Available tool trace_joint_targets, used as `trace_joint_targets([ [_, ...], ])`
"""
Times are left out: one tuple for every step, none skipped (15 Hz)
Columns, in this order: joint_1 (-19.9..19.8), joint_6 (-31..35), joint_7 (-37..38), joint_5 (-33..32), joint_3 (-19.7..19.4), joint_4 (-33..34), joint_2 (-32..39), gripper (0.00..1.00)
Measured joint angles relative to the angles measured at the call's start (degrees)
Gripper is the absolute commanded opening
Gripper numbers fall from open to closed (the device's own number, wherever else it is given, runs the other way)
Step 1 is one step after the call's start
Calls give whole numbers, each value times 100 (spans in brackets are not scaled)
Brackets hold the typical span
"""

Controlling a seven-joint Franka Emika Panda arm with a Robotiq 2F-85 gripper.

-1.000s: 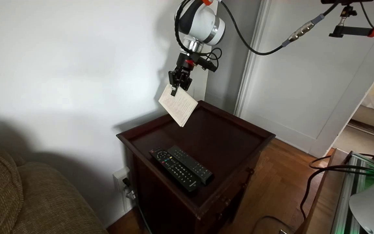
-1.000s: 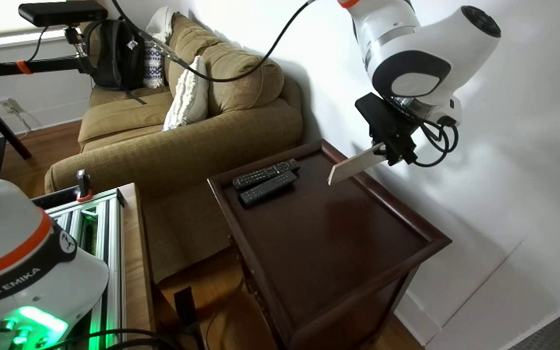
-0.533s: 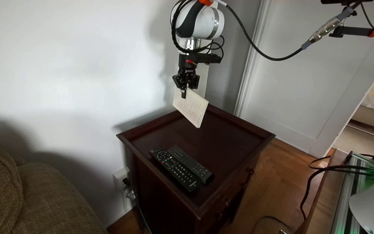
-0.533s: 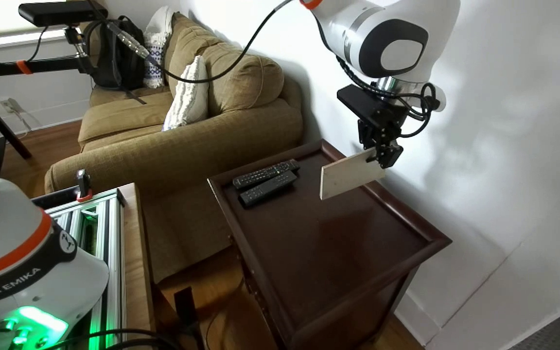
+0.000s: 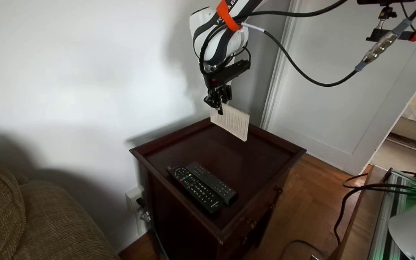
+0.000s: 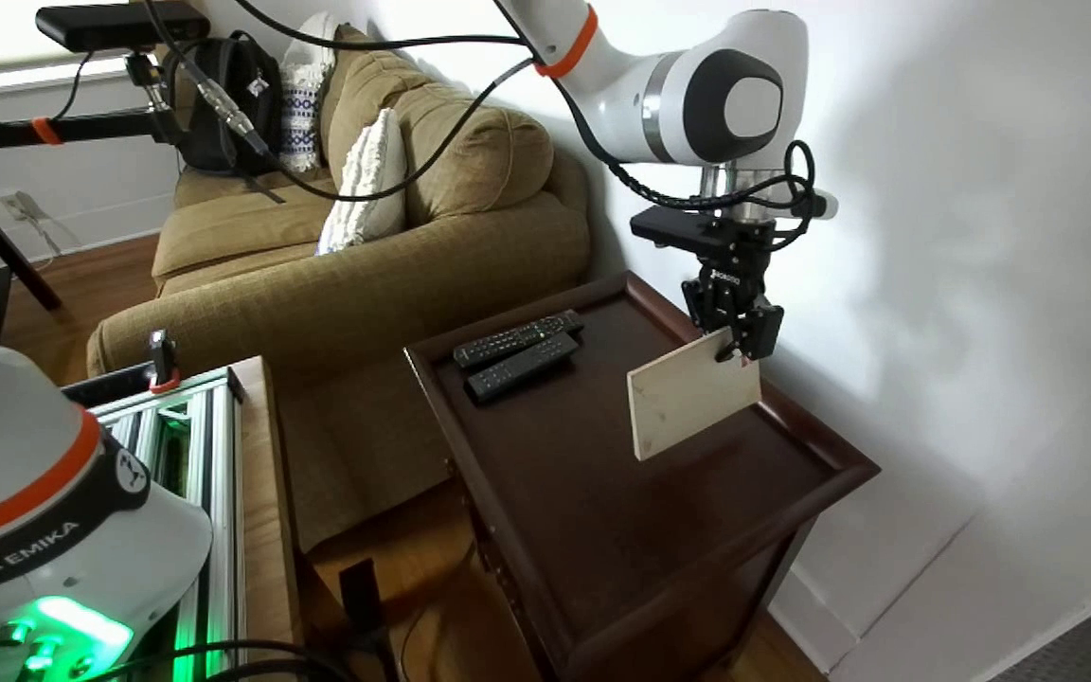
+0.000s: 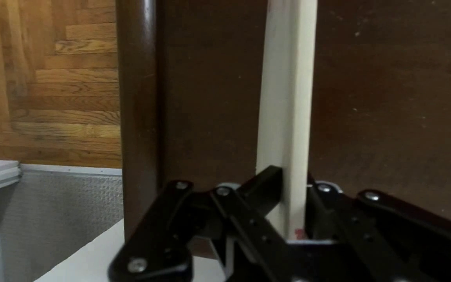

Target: Turn the white book over

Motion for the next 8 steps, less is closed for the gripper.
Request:
trace_joint_targets([
  [55, 39, 77, -134, -3, -45, 7, 3],
  [104, 119, 145, -233, -3, -85, 23, 3],
  [149, 220, 201, -298, -1, -118, 52, 3],
  [185, 331, 241, -327, 1, -142, 89, 3],
  [217, 418, 291, -359, 1, -158, 135, 3],
  [239, 497, 335, -383, 0, -174, 182, 3],
  [250, 563, 360, -390, 0, -190, 227, 3],
  [257, 610, 370, -391, -1, -194, 273, 3],
])
